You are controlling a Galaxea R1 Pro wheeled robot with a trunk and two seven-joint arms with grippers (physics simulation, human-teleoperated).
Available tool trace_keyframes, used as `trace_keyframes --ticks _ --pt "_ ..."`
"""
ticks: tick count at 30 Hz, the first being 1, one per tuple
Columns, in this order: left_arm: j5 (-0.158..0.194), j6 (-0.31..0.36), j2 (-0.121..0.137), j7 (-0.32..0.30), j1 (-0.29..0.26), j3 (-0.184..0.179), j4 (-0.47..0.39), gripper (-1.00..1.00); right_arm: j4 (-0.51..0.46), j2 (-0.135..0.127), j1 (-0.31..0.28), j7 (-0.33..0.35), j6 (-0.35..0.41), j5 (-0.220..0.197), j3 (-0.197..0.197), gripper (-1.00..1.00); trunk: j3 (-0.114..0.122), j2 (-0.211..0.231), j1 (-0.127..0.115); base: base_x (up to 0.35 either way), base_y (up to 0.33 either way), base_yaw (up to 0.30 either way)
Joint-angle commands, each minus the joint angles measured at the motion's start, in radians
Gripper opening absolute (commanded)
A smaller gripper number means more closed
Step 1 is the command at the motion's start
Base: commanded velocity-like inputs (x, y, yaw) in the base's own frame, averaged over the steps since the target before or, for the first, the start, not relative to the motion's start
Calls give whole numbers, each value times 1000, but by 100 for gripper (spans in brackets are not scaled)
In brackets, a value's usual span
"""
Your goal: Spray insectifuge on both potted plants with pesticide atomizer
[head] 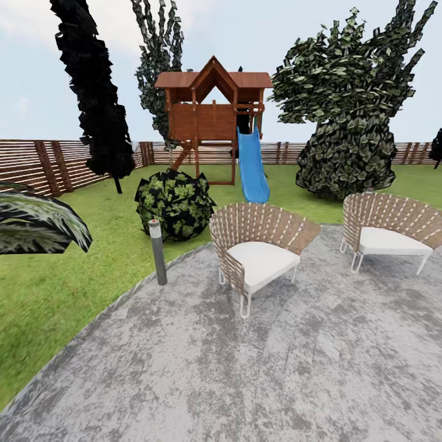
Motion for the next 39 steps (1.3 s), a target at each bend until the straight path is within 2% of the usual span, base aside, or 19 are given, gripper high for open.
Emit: trace_keyframes --ticks 1,4,9,20,30,39 --pt "-2 -4 -2 -3 -5 -2 -6 100 -6 6 -6 -2 -6 0 -1 100 0 0 0 0 0 0" --pt "-2 -5 -3 -2 -5 -2 -12 100 -23 20 -9 -2 -8 0 -1 100 0 0 0 0 0 0" --pt "-2 -26 -2 -2 -6 4 -34 100 -46 28 -11 -2 -26 1 -3 100 0 0 0 0 0 0" --pt "-2 -88 5 9 -8 5 -62 100 -87 28 -11 -5 -74 4 -5 100 0 0 0 0 0 0" --pt "-2 -144 15 12 -14 5 -111 100 -135 -10 -11 -6 -130 4 -6 100 0 0 0 0 0 0" --pt "1 -194 6 12 -15 5 -162 100 -186 -17 -13 -6 -180 3 -9 100 0 0 0 0 0 0"
